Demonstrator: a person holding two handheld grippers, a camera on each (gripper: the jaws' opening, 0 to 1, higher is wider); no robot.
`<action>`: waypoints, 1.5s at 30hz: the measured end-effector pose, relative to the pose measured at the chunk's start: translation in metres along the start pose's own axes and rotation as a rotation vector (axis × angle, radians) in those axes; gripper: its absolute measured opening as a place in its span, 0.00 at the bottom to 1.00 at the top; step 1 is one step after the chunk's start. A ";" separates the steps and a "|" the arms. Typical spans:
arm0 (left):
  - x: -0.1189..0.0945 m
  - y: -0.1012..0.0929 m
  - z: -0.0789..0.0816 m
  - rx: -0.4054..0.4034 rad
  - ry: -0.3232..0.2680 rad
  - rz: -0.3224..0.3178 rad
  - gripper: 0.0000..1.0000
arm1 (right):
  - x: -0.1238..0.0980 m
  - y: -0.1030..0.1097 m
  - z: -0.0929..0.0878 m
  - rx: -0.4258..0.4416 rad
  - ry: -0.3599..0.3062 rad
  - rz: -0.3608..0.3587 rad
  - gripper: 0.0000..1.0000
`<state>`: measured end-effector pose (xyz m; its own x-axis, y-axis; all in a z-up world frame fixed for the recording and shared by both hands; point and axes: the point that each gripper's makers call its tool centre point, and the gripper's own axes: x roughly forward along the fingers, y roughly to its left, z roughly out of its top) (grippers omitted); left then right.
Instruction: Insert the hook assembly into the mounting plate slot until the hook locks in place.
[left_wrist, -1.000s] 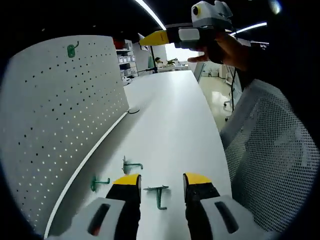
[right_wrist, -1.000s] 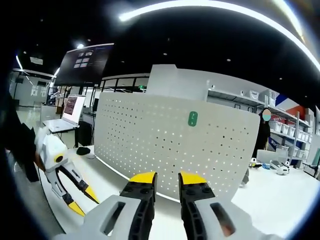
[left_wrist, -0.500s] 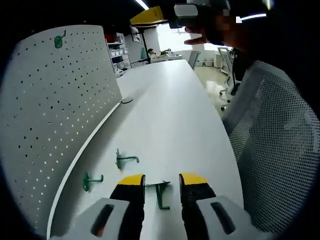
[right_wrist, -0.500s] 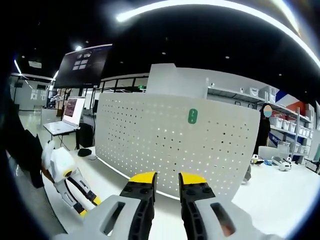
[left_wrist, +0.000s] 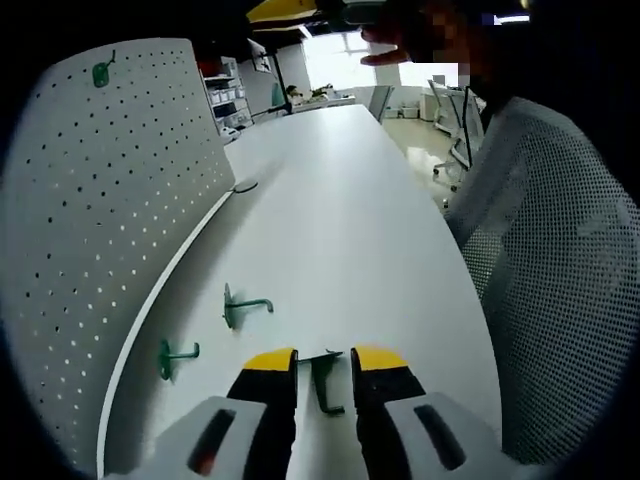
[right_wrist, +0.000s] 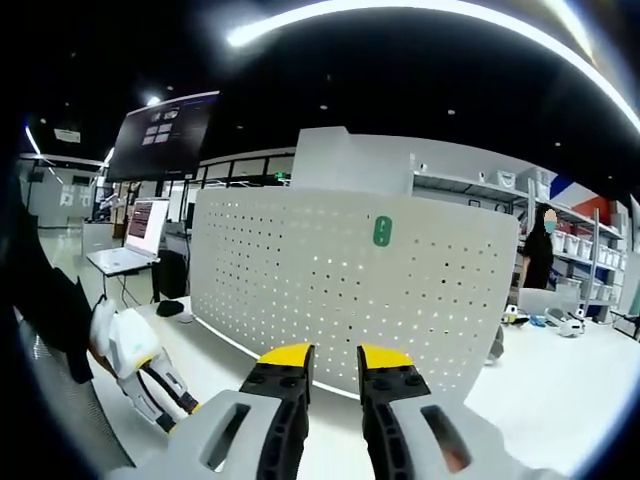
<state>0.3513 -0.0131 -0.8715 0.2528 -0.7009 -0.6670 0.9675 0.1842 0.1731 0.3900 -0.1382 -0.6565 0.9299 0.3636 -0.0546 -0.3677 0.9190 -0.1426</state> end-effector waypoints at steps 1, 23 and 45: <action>0.000 0.000 0.000 -0.002 0.000 0.001 0.21 | 0.000 0.000 0.000 0.001 0.000 0.001 0.15; -0.007 0.008 -0.011 -0.008 0.041 0.035 0.10 | -0.001 0.003 0.001 0.026 -0.005 0.013 0.15; -0.007 0.012 -0.021 -0.011 0.091 0.052 0.02 | 0.001 0.006 -0.001 0.025 0.000 0.018 0.15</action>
<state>0.3615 0.0079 -0.8799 0.3010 -0.6250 -0.7203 0.9529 0.2267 0.2015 0.3886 -0.1327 -0.6585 0.9232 0.3800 -0.0567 -0.3842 0.9159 -0.1166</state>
